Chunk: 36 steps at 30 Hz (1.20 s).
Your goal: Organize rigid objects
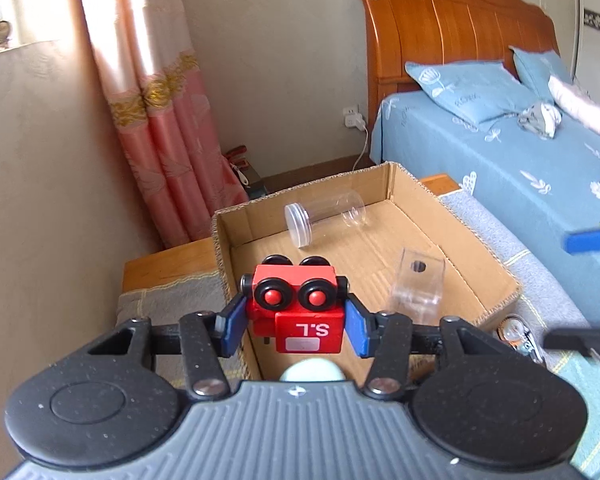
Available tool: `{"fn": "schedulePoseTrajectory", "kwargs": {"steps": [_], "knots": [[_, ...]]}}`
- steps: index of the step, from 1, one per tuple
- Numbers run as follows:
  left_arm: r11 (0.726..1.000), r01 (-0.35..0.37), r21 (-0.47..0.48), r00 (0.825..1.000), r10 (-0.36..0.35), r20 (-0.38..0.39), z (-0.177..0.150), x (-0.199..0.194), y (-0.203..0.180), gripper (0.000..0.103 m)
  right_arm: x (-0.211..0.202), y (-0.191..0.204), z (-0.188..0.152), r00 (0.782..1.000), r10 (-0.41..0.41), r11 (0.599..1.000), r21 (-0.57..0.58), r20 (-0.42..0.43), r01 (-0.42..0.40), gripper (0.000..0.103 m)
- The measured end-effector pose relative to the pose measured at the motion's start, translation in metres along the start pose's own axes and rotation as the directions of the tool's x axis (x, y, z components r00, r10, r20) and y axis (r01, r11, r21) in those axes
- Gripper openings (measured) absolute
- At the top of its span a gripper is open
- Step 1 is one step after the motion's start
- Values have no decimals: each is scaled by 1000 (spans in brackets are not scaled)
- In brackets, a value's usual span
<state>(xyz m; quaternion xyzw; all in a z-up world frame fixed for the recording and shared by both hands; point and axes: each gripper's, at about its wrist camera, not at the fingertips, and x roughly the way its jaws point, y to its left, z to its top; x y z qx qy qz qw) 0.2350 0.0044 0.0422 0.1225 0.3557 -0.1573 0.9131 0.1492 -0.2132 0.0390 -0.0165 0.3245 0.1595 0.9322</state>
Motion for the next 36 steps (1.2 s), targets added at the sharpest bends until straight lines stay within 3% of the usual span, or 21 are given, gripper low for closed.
{"fn": "schedulePoseTrajectory", "kwargs": {"steps": [4, 14, 16, 17, 18, 19, 33, 36], "knots": [[999, -10, 31, 999, 11, -40, 15, 25, -4, 50, -22, 7, -9, 1000, -18, 1000, -20, 20, 18, 103], [1000, -25, 2, 990, 25, -139, 33, 86, 1, 50, -58, 5, -31, 995, -82, 997, -8, 64, 83, 103], [999, -53, -13, 991, 51, -124, 37, 89, 4, 61, -58, 4, -33, 994, -96, 995, -8, 60, 97, 103], [998, -69, -11, 992, 67, -111, 39, 88, 5, 69, -59, 5, -35, 994, -96, 995, -4, 58, 96, 103], [996, -87, -6, 992, 86, -96, 40, 87, 5, 87, -59, 4, -36, 994, -92, 996, 1, 57, 92, 103], [994, -108, 1, 991, 108, -80, 39, 83, 4, 94, -60, 4, -37, 994, -90, 996, 5, 56, 90, 103], [997, -77, 27, 997, 77, -22, 9, 18, -7, 94, -59, 12, -61, 993, -107, 992, 70, 41, 104, 103], [997, -75, 12, 997, 75, 26, -3, 0, -14, 95, -58, 16, -73, 993, -115, 990, 87, 27, 113, 103]]}}
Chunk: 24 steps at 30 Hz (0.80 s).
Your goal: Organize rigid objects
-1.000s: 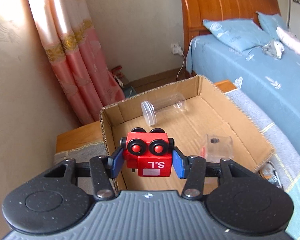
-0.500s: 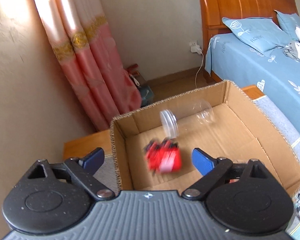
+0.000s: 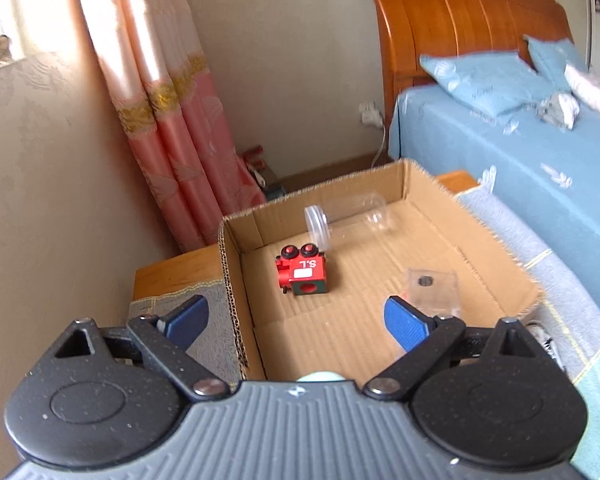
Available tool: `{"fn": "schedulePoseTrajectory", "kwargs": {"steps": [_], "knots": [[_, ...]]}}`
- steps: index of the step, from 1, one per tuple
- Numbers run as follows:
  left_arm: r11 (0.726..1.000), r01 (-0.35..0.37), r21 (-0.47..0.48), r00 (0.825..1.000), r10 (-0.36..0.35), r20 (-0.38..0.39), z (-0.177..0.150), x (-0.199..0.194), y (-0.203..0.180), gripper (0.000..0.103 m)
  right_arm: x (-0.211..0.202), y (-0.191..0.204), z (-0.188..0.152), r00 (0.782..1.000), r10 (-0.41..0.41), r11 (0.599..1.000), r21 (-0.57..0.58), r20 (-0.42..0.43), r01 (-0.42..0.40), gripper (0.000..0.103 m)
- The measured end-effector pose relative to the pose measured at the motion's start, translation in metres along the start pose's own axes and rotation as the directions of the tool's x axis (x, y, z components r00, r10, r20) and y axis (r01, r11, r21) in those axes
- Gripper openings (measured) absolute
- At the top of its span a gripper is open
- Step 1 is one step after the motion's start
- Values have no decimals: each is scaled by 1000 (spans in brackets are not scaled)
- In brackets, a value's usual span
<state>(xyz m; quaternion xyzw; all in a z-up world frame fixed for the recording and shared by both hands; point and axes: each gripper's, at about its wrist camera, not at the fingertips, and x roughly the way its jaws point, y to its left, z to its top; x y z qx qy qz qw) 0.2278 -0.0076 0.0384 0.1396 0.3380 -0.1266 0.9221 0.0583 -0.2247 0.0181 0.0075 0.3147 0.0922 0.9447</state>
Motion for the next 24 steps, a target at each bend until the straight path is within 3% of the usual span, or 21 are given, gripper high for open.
{"fn": "schedulePoseTrajectory", "kwargs": {"steps": [5, 12, 24], "knots": [[999, 34, 4, 999, -34, 34, -26, -26, -12, 95, 7, 5, -27, 999, -20, 1000, 13, -39, 21, 103], [1000, 3, -25, 999, -2, 41, -72, -40, -20, 101, 17, 6, -56, 994, -23, 997, 72, -105, 31, 103], [992, -31, -122, 999, 26, -43, -132, -19, -30, 101, 28, 7, -80, 989, -16, 994, 101, -149, 31, 103]]}}
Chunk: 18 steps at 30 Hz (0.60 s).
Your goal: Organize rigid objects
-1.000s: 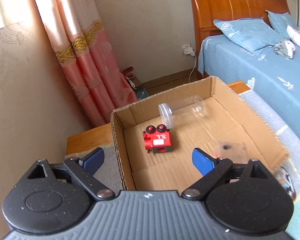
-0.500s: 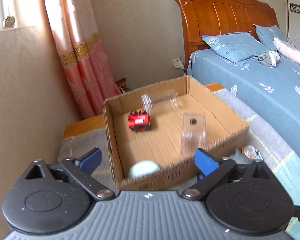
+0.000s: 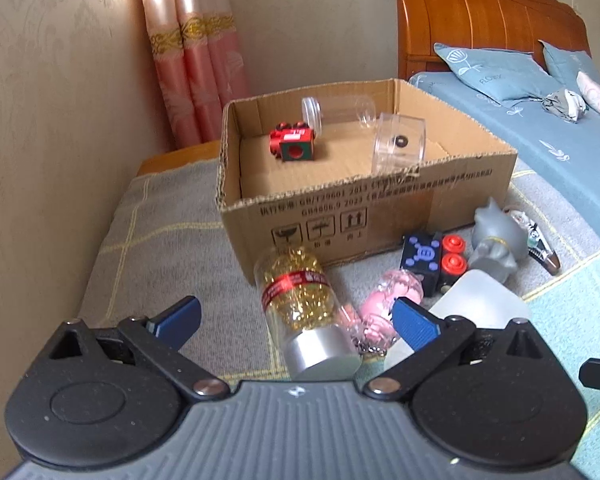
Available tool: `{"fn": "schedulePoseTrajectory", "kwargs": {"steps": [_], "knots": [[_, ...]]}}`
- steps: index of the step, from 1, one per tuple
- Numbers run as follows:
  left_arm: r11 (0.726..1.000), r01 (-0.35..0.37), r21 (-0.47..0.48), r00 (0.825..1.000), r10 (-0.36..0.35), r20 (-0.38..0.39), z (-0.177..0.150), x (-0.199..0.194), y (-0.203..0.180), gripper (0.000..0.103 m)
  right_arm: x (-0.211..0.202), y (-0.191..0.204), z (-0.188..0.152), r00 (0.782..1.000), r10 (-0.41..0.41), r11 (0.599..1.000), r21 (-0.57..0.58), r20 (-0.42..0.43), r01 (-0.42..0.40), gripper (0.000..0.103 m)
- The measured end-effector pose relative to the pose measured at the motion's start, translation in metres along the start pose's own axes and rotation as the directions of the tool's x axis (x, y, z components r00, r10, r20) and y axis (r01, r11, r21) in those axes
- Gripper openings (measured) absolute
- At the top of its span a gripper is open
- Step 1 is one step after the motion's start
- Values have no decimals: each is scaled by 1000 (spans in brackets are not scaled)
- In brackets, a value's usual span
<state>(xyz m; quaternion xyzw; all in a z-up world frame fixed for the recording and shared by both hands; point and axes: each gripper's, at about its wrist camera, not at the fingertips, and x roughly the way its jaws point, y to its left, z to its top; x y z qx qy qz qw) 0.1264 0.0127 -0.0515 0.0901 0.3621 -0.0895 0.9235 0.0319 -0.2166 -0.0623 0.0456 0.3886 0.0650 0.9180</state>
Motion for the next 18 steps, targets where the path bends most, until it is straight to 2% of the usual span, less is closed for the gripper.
{"fn": "schedulePoseTrajectory", "kwargs": {"steps": [9, 18], "knots": [[997, 2, -83, 999, -6, -39, -17, 10, 14, 101, 9, -6, -4, 1000, -19, 1000, -6, -24, 19, 103], [991, -88, -104, 995, 82, -62, -29, 4, 36, 102, 20, -28, 5, 994, -98, 993, -66, -43, 95, 103]]}}
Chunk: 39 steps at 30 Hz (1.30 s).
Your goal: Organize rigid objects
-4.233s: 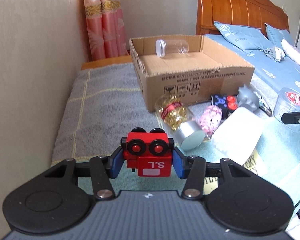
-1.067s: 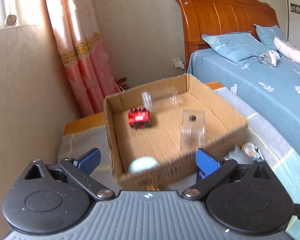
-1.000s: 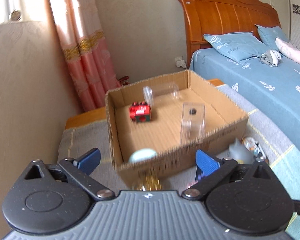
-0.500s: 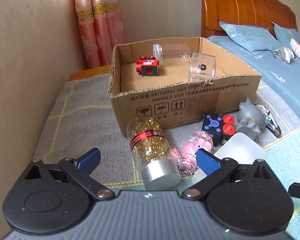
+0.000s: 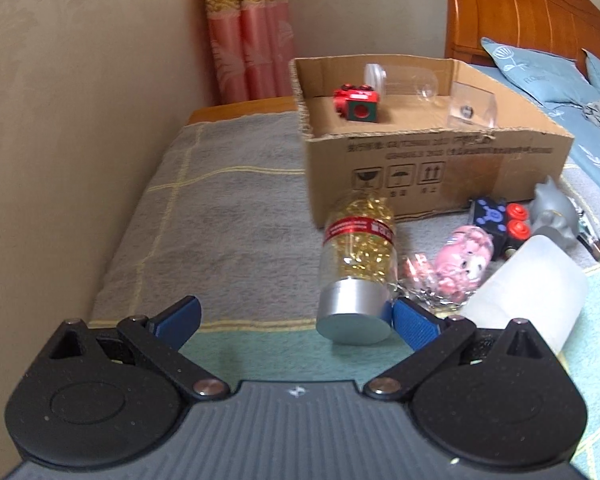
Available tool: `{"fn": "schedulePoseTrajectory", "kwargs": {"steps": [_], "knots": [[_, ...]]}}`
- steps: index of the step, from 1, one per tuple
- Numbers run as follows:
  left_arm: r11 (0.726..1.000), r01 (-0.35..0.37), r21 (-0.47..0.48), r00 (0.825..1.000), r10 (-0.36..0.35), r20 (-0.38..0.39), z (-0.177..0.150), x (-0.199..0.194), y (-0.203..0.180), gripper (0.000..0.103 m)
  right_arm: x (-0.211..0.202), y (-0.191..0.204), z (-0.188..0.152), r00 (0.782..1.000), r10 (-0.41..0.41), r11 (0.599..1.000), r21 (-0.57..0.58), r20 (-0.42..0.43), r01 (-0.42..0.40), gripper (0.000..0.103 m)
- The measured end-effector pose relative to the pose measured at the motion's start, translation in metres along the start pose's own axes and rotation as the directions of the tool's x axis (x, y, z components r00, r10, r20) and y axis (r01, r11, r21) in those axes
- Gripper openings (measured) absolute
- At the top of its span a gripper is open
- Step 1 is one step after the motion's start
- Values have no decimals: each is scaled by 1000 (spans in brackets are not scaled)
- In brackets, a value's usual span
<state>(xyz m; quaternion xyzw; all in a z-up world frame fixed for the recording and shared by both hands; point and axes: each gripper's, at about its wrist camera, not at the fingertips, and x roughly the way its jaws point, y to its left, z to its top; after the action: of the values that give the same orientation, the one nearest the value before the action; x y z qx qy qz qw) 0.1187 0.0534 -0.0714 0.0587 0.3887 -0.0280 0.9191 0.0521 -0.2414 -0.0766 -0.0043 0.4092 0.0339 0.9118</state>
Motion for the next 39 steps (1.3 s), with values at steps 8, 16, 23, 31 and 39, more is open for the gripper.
{"fn": "schedulePoseTrajectory", "kwargs": {"steps": [8, 16, 23, 31, 39], "knots": [[998, -39, -41, 999, 38, -15, -1, -3, 11, 102, 19, -16, 20, 998, -61, 997, -41, -3, 61, 103], [998, -19, -63, 999, 17, -33, -2, 2, 13, 102, 29, -44, 48, 983, -181, 982, -55, 36, 182, 103], [998, -17, -66, 999, 15, -32, 0, 1, 14, 102, 51, -43, 46, 989, -151, 984, -99, 4, 150, 103], [997, -3, -80, 999, -1, -49, 0, 6, 15, 102, 45, -33, 36, 988, 151, 940, -307, -12, -148, 103], [995, 2, -96, 998, -8, -58, -2, 6, 18, 102, 65, -52, 61, 921, 380, 794, -478, -92, -375, 103]]}}
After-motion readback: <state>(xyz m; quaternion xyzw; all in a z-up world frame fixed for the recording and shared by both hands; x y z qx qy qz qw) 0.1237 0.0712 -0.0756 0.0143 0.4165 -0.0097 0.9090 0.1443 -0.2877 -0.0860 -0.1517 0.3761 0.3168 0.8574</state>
